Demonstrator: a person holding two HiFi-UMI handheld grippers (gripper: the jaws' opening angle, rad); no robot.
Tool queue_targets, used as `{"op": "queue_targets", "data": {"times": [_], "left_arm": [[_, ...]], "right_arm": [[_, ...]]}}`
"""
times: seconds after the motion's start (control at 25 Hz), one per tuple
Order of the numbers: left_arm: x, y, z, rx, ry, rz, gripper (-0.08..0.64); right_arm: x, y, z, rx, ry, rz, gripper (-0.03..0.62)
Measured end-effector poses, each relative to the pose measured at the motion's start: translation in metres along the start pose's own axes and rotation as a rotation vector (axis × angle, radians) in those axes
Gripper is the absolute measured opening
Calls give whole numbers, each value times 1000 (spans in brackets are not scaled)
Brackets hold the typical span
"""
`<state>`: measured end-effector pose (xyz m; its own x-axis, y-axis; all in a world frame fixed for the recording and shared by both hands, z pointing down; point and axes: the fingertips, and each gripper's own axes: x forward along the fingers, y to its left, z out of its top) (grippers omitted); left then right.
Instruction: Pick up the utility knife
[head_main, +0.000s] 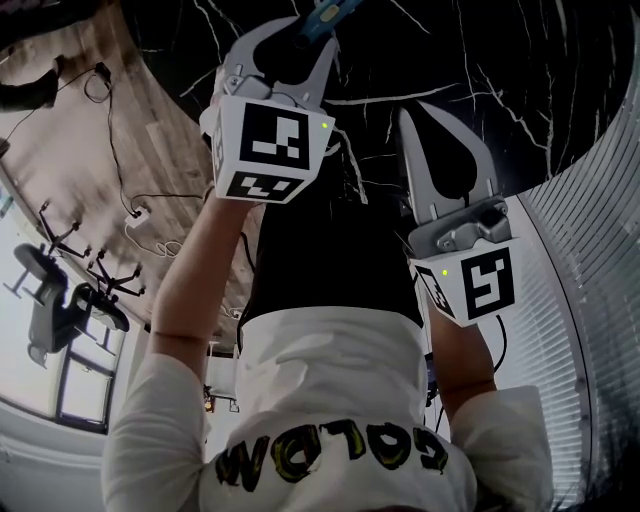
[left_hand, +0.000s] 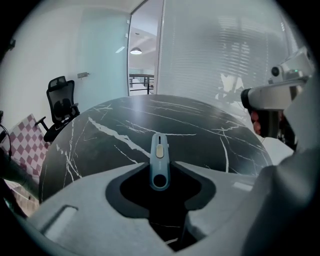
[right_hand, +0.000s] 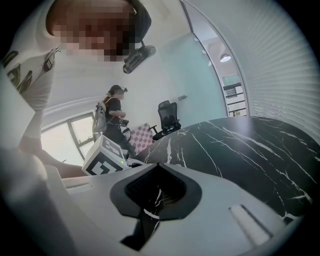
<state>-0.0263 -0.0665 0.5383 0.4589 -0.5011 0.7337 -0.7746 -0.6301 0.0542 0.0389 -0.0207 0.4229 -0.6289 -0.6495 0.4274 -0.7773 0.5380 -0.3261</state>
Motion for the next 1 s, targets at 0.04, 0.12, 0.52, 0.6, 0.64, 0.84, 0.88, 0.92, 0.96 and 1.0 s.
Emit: {"op": "queue_targets", "data": {"times": [0.04,0.12,0.52,0.6,0.64,0.84,0.88,0.92,0.96,1.0], "left_arm": [[0,0,0,-6,-2,-1,133],[-1,1,1,-19,-10,-1,133],[-47,1,51,-54,-125,10,133],[-63,-3,66,-62,-153,6,133],[-71,-4,73,-65,-170,7,133],[-107,-12,111,-61,-250,17,133],[-114,-15,117,-58,-262,16,133],[-122,-18,123,-56,-271,14,133],[-130,-21,128,-57,-279,12,133],[-139,-24,133,-60,-287,10,133]], "right_arm": [[-1,0,1,-2,-1,-1,2],[-4,-1,3,-7,-3,-3,2],[-23,3,38,-44,-47,-14,2],[-29,7,51,-56,-62,-14,2],[-32,8,58,-65,-72,-13,2],[-45,13,93,-111,-128,-11,2],[-48,15,99,-119,-138,-10,2],[-51,17,105,-128,-145,-8,2],[-54,20,111,-137,-151,-6,2],[-57,24,118,-147,-157,-2,2]]}}
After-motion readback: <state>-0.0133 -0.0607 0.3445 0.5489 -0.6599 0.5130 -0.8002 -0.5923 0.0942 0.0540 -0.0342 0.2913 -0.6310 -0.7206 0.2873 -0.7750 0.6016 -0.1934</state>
